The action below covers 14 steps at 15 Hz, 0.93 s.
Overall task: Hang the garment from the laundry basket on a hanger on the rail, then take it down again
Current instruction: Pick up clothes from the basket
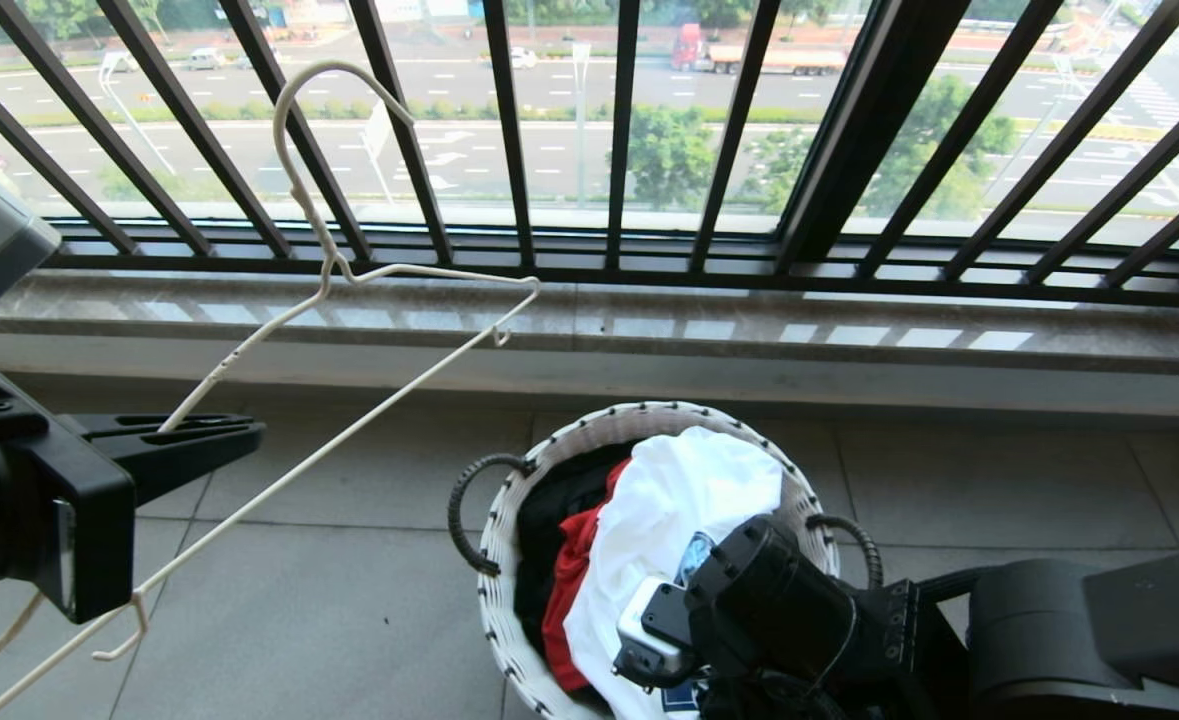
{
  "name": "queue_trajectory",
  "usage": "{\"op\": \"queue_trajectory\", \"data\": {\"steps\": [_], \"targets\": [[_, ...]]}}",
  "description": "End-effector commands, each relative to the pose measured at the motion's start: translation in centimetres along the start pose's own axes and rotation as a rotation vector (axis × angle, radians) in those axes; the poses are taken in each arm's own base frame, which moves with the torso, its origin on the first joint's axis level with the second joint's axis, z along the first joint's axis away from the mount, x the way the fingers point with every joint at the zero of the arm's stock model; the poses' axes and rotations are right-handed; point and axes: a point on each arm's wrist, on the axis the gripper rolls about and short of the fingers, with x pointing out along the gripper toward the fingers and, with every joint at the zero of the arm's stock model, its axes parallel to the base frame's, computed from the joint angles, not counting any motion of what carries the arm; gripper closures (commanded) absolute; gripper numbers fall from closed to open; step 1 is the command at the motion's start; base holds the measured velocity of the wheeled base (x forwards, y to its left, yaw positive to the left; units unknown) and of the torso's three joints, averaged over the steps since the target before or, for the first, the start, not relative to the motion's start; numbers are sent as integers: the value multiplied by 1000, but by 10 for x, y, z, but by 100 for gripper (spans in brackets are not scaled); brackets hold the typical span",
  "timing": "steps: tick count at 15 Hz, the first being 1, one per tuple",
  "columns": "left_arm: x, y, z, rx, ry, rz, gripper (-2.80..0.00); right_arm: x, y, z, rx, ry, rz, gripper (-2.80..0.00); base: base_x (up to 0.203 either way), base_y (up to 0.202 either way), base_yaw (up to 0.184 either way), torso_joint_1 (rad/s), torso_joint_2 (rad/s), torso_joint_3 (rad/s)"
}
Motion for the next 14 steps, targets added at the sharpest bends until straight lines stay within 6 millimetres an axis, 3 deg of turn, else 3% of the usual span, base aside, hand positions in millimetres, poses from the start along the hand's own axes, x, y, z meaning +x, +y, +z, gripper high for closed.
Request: {"op": "queue_trajectory", "data": {"steps": [1, 5, 10, 14], "targets": [[-4, 1, 2, -3, -16, 4, 0, 13, 10, -4, -10, 29, 15, -280, 0, 0, 0, 0, 0, 0], [-7, 2, 2, -4, -24, 7, 0, 2, 4, 5, 14, -22, -38, -280, 0, 0, 0, 0, 0, 0], [-6, 1, 2, -4, -23, 7, 0, -42, -27, 31, 179, -212, -97, -280, 0, 0, 0, 0, 0, 0], [-5, 1, 1, -3, -16, 5, 0, -41, -46, 42, 289, -242, -136, -280, 0, 0, 0, 0, 0, 0]]}}
